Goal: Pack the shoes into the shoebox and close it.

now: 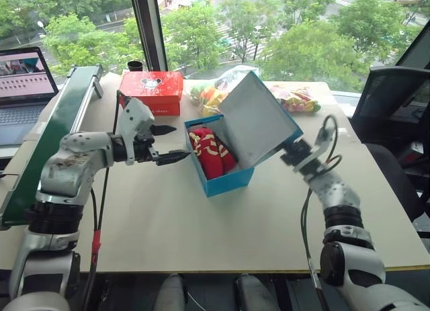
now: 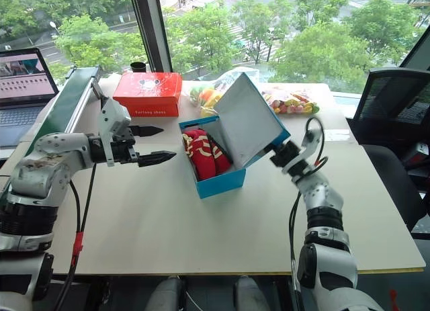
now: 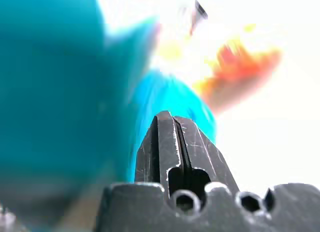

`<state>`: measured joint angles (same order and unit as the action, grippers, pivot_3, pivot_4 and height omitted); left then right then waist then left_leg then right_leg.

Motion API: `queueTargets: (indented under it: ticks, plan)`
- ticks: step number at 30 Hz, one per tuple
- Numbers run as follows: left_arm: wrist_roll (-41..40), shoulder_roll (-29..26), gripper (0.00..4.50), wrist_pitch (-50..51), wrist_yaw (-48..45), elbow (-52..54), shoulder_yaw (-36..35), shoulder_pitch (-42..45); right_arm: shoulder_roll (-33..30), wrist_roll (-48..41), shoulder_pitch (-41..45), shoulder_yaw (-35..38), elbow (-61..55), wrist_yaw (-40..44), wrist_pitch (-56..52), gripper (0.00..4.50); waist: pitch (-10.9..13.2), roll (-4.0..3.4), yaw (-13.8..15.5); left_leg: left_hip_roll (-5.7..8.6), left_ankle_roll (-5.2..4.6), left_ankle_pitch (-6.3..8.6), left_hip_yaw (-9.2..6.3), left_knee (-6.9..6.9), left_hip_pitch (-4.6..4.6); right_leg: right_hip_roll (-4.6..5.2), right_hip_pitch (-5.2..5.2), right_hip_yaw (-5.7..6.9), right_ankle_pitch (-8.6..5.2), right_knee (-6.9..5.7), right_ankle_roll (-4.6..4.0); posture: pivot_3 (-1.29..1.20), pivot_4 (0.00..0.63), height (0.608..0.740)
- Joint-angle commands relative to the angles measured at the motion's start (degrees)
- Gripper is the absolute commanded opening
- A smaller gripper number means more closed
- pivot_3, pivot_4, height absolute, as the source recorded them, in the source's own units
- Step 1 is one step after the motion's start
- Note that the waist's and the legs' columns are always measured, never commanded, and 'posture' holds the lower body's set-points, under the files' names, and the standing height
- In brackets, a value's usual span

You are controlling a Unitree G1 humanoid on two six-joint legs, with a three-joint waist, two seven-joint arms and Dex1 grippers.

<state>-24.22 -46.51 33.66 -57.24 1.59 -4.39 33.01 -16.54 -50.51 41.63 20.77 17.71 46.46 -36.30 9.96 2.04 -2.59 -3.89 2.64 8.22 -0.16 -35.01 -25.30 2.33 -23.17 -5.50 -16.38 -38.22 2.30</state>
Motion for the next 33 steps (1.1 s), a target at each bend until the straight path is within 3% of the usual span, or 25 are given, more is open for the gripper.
queueTargets:
  ticks: [1,6,10,18,26,33]
  plan:
    - [-0.2,-1.0,4.50,-0.6,1.3,2.0,-2.6,0.7,1.6,-3.0,1.0,-4.5,-8.6,-0.4,-5.8,0.04,0.0,0.00,0.1,0.00,0.00,0.00,0.00,-0.03,0.00,0.00,0.00,0.00,0.00,-0.02,0.00,0.00,0.150,0.739]
    - [-1.4,-0.7,4.50,0.7,3.2,5.0,-4.4,-1.5,3.7,1.2,3.8,-11.0,-7.2,0.2,-6.6,0.04,0.0,0.00,0.1,0.00,0.00,0.00,0.00,-0.08,0.00,0.00,0.01,0.01,0.00,-0.03,0.00,0.00,0.150,0.739]
    - [-2.2,0.0,4.50,2.0,5.4,8.0,-5.6,-4.3,4.3,8.1,8.3,-16.0,2.1,3.6,-2.2,0.04,0.0,0.00,0.1,-0.01,0.00,0.00,0.00,-0.05,-0.02,0.00,-0.04,0.01,0.00,0.00,0.00,0.00,0.150,0.739]
    - [-3.8,0.1,4.50,4.9,9.5,13.4,-9.0,-9.9,9.6,24.0,21.7,-21.2,31.6,5.1,15.4,0.04,0.0,0.00,-0.3,-0.01,0.00,0.00,0.01,0.00,-0.01,0.00,-0.06,0.01,0.00,0.00,-0.01,0.00,0.150,0.739]
    - [-2.6,-0.2,4.50,7.7,13.6,14.9,-9.0,-14.1,13.4,35.2,28.6,-22.1,50.0,-0.2,28.8,0.04,0.0,0.00,-0.2,-0.01,0.01,0.01,0.00,0.06,-0.02,0.01,-0.08,0.03,0.01,0.03,-0.03,0.00,0.150,0.739]
    - [-4.9,2.8,4.50,7.7,17.3,19.5,-11.0,-15.9,13.1,59.0,22.5,-40.4,54.8,-7.8,41.5,0.04,-0.2,0.01,-0.2,-0.01,0.03,0.01,0.00,0.06,0.14,0.01,0.03,0.03,0.01,-0.04,-0.04,0.00,0.150,0.739]
